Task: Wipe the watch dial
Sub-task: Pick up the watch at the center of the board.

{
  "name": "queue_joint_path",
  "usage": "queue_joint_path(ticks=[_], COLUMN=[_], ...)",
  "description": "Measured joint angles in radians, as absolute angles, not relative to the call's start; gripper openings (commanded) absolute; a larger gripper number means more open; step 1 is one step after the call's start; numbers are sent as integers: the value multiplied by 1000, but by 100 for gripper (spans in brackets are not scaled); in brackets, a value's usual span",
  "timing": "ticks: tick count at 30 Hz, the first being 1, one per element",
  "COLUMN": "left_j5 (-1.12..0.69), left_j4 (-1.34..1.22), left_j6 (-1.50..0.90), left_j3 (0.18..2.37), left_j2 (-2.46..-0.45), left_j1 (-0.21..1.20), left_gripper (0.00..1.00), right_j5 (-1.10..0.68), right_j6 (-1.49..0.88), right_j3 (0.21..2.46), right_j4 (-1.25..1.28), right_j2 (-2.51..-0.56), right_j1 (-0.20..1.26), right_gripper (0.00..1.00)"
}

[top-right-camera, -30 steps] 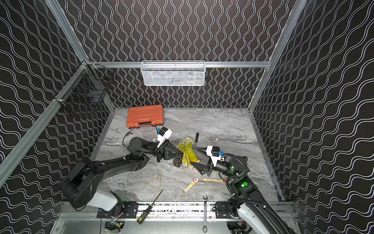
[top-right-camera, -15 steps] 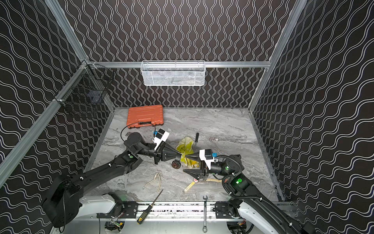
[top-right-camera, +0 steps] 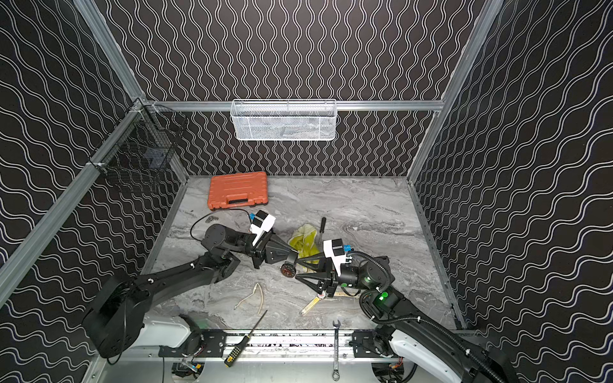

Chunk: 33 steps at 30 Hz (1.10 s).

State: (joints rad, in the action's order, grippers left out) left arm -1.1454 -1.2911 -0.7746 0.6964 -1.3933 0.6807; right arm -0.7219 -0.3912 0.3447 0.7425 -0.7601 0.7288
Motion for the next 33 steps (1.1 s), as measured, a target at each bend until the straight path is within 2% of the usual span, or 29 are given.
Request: queue_joint_path(ticks=[4, 8, 12, 15, 19, 22, 26, 28, 30, 33], left_j5=[-1148, -1149, -1140, -1136, -1126, -1118, -1115, -1108, -1085, -1059], left_j4=[-1405, -1388, -1276, -1166, -1032, -979, -970, -970, -949, -861], left_j6=[-861, -855, -759, -680, -585, -544, -530, -521, -512, -469], left_j3=[692, 686, 686, 688, 701, 702, 702, 702, 701, 717], left_j2=[-1409, -1368, -1310, -1284, -1259, -1253, -1251, -1250, -1240, -1213], left_j1=[682, 682, 688, 703, 717, 720, 723, 723, 723, 724], left_gripper=[0, 0, 0, 0, 0, 0, 3, 16, 28, 36], right_j5=[-715, -706, -692, -685, -684, -685, -659, -666, -666, -650], right_j6=[-435, -456, -468, -472, -480, -490, -503, -510, -511, -512], right_j3=[337, 348, 363, 375, 382, 385, 387, 391, 401, 403], right_j4=[802, 821, 824, 844, 867, 888, 886, 883, 876, 868], right_j2=[-779, -799, -813, -825, -849, -871, -891, -900, -902, -886], right_j1=[734, 747, 755, 767, 783, 793, 798, 801, 801, 803], right_gripper=[47, 42, 41, 47, 49, 38, 10, 2, 0, 0])
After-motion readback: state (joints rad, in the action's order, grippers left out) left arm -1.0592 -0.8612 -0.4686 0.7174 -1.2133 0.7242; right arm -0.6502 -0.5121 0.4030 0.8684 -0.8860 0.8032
